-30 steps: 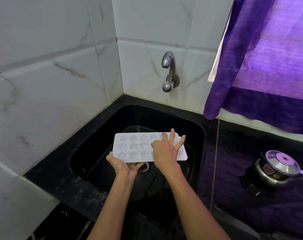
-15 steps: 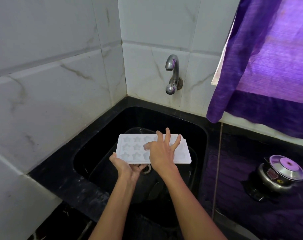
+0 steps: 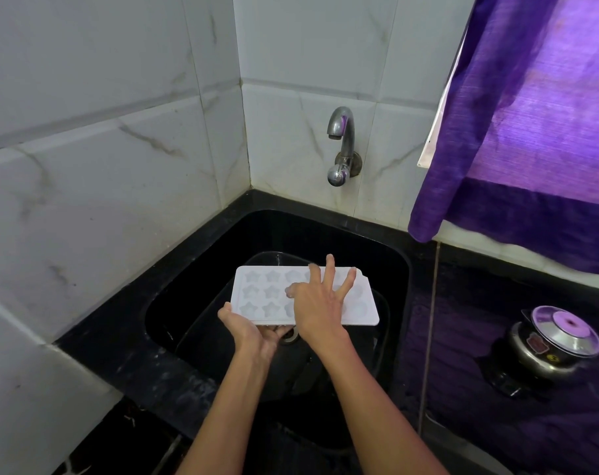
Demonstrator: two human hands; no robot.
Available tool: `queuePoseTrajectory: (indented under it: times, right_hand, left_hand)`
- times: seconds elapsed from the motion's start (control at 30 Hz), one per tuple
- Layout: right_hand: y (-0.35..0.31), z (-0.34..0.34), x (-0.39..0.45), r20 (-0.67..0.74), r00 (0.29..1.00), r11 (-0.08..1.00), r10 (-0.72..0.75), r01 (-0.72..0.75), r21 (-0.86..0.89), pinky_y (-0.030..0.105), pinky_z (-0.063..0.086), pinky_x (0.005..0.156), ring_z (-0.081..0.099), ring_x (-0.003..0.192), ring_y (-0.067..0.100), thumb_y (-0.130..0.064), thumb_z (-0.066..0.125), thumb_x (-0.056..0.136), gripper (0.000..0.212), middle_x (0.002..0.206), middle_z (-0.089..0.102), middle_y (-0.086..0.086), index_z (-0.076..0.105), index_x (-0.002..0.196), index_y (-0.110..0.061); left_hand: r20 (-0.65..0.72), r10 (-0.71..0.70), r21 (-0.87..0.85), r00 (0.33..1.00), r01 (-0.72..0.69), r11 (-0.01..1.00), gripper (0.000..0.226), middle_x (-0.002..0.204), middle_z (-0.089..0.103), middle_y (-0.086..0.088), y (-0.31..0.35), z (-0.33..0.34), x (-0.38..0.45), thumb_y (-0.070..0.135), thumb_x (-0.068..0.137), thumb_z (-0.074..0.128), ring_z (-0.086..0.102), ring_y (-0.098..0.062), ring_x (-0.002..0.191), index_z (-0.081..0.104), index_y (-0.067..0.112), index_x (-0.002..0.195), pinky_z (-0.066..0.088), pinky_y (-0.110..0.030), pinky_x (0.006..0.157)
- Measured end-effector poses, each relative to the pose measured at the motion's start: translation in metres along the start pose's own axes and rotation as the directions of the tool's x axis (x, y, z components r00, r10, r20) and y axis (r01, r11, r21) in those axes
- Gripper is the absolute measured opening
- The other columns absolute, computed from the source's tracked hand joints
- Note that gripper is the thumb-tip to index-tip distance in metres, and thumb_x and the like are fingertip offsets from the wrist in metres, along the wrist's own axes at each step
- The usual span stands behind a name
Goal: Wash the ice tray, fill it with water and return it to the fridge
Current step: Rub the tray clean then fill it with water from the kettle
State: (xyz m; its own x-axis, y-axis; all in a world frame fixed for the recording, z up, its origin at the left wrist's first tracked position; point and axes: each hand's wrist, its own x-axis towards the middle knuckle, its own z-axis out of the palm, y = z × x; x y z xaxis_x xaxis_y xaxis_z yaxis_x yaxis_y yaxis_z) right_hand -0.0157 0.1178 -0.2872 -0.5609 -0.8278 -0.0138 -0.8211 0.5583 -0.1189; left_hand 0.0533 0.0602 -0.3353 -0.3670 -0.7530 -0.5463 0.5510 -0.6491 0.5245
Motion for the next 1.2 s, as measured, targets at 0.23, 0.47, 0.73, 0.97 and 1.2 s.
queuePoseTrajectory:
  times: [0.23,0.47,0.73,0.97,1.2]
  right_hand:
    - [-0.001,0.001,0.000,-0.008,1.000,1.000,0.022,-0.022,0.010,0.067,-0.018,0.105,-0.014,0.146,0.040,-0.012,0.059,0.090,0.031,0.157,0.017,0.013,0.064,0.117,-0.028]
    - [0.001,0.000,0.003,0.005,1.000,0.999,0.008,-0.008,0.036,0.066,-0.017,0.106,-0.012,0.146,0.038,-0.011,0.058,0.091,0.033,0.154,0.024,0.010,0.065,0.118,-0.028]
    - [-0.009,-0.005,0.008,-0.114,0.993,0.995,-0.039,0.048,0.083,0.066,-0.014,0.109,-0.008,0.147,0.037,0.001,0.056,0.085,0.041,0.150,0.027,0.011,0.056,0.118,-0.023]
    - [-0.021,-0.001,0.010,0.017,0.995,0.994,-0.099,0.099,0.036,0.067,-0.013,0.109,-0.014,0.146,0.038,-0.017,0.060,0.093,0.035,0.160,0.013,0.012,0.062,0.124,-0.031]
    - [-0.018,-0.003,0.013,-0.002,0.996,0.996,-0.090,0.090,-0.006,0.066,-0.016,0.108,-0.012,0.147,0.037,-0.030,0.052,0.097,0.024,0.157,0.019,0.011,0.068,0.115,-0.027]
  left_hand:
    - [0.004,-0.002,0.000,1.000,0.002,1.000,0.057,0.102,0.067,-0.017,-0.002,0.002,-0.001,0.051,0.092,0.021,0.062,-0.035,0.095,0.064,0.015,0.102,0.053,-0.051,0.076]
    - [0.004,-0.005,-0.007,1.000,0.005,1.000,0.059,0.102,0.067,-0.017,-0.002,0.002,-0.001,0.052,0.093,0.020,0.062,-0.036,0.094,0.064,0.015,0.102,0.052,-0.053,0.080]
    - [-0.009,-0.029,-0.009,1.000,0.029,1.000,0.061,0.096,0.068,-0.016,0.001,0.006,-0.002,0.054,0.092,0.019,0.063,-0.032,0.087,0.064,0.014,0.102,0.052,-0.045,0.070]
    - [0.001,-0.014,-0.027,1.000,0.014,1.000,0.057,0.085,0.068,-0.011,0.002,0.007,-0.005,0.049,0.094,0.020,0.063,-0.024,0.076,0.064,0.014,0.099,0.050,-0.032,0.054]
    - [0.017,-0.028,-0.014,0.999,0.028,0.999,0.059,0.091,0.068,-0.012,0.000,0.005,-0.004,0.048,0.093,0.019,0.063,-0.026,0.081,0.064,0.013,0.108,0.049,-0.036,0.057]
